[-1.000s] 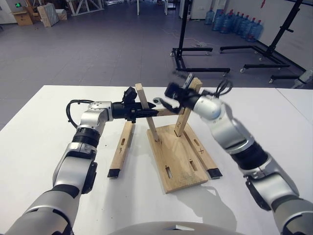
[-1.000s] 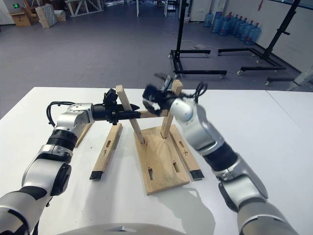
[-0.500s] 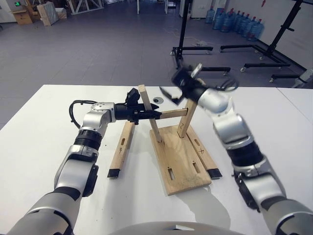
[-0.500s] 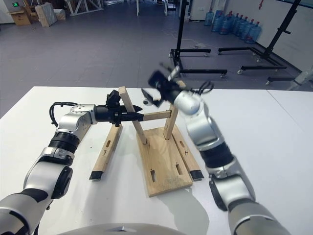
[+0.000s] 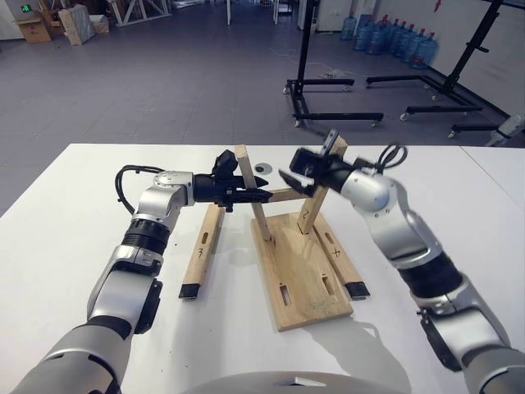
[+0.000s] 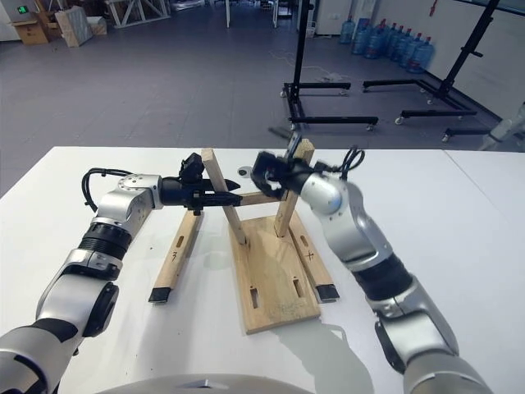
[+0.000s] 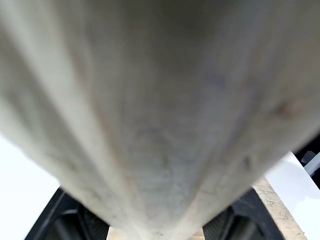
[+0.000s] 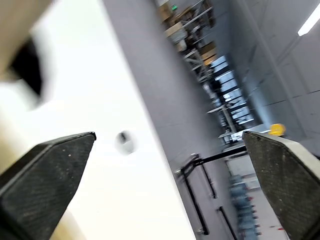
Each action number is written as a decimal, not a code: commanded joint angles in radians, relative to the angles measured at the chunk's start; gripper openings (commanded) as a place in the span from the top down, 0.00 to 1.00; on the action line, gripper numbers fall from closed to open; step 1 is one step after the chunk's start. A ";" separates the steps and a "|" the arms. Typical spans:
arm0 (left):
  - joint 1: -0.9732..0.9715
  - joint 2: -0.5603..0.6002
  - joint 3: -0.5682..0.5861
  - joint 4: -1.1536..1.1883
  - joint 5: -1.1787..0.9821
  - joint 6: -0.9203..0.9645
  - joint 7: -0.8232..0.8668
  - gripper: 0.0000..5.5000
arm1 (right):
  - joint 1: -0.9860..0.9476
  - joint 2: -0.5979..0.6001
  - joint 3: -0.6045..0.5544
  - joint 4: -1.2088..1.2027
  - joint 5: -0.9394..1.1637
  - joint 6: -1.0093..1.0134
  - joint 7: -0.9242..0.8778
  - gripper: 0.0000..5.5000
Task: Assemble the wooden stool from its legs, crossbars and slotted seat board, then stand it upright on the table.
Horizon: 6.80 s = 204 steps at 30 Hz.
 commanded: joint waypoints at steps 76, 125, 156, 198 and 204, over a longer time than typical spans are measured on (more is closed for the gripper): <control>0.650 0.143 0.365 -0.382 -0.001 0.261 0.803 0.06 | -0.475 0.174 -0.650 0.100 0.440 0.485 -0.180 0.02; 0.145 0.149 0.220 -0.899 -0.169 0.185 0.809 0.77 | -0.642 0.563 -1.158 0.285 1.445 1.046 -0.495 0.02; 0.190 0.064 0.149 -0.965 -0.141 0.221 0.843 0.77 | -0.499 0.649 -0.824 0.252 1.788 0.650 -0.796 0.54; 0.677 -0.172 0.852 -1.158 -0.567 0.305 1.410 0.17 | 0.134 -0.200 -0.968 0.078 1.532 0.708 -0.257 0.93; 0.691 -0.155 0.782 -1.092 -0.540 0.248 1.381 0.17 | 0.356 0.087 -0.845 0.019 1.404 0.537 -0.246 0.93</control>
